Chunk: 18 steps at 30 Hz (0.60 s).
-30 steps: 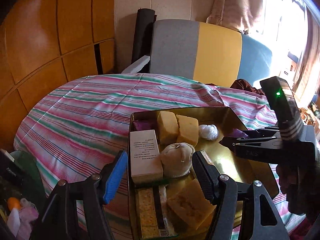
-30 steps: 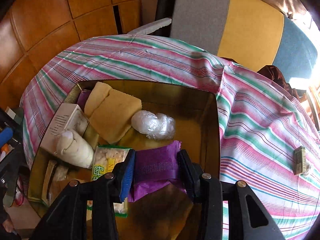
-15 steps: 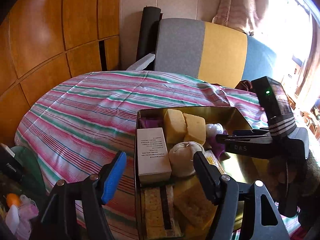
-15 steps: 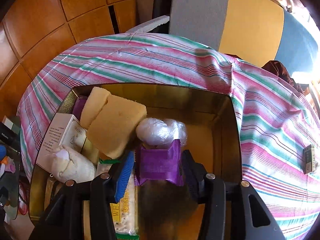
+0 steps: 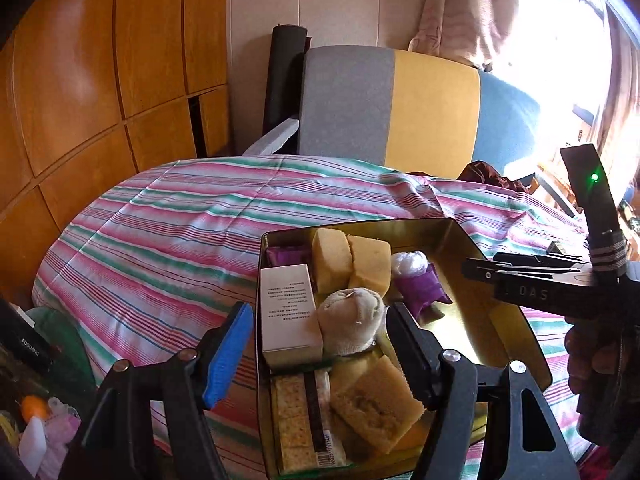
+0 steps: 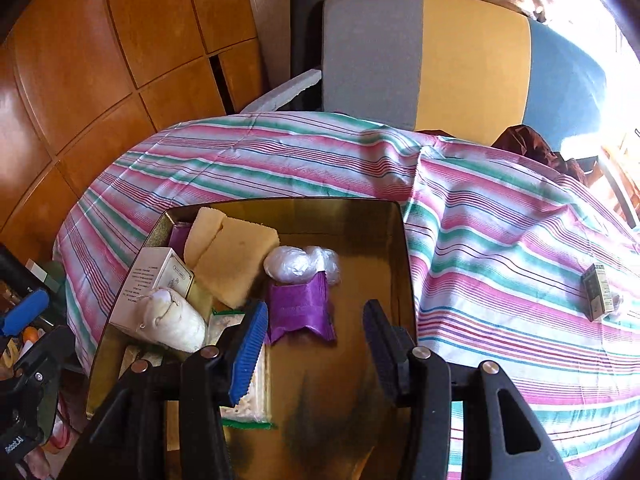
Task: Organize objects
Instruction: 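Carry the purple packet into the gold tray and open the right tool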
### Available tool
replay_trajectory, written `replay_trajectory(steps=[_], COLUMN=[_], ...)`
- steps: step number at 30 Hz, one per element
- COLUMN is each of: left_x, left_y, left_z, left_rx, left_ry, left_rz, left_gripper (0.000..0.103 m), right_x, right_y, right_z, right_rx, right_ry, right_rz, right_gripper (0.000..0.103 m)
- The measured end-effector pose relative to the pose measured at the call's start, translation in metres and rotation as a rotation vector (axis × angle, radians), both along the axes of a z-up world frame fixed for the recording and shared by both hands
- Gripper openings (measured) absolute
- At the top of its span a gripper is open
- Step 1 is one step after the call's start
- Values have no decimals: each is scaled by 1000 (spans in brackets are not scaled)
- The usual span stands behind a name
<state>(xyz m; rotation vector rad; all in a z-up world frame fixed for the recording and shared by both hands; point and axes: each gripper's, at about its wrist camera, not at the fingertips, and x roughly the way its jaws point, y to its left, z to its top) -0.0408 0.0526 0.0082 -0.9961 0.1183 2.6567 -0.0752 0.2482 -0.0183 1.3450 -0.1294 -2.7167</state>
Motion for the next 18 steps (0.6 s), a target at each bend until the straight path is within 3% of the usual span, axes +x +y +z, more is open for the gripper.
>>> replay_trajectory(steps=[11, 14, 18], left_x=[16, 19, 21], left_y=[24, 29, 38], left_z=[9, 9, 9], left_rx=[-33, -40, -51], left_ry=[25, 26, 24], left_rz=[-56, -71, -91], left_gripper=[71, 72, 72], right_x=[39, 48, 59], right_y=[57, 77, 106], right_z=[1, 0, -1], right_rx=[-20, -14, 10], right_ry=[17, 11, 6], right_rz=[-99, -127, -179], right_gripper=[51, 58, 58])
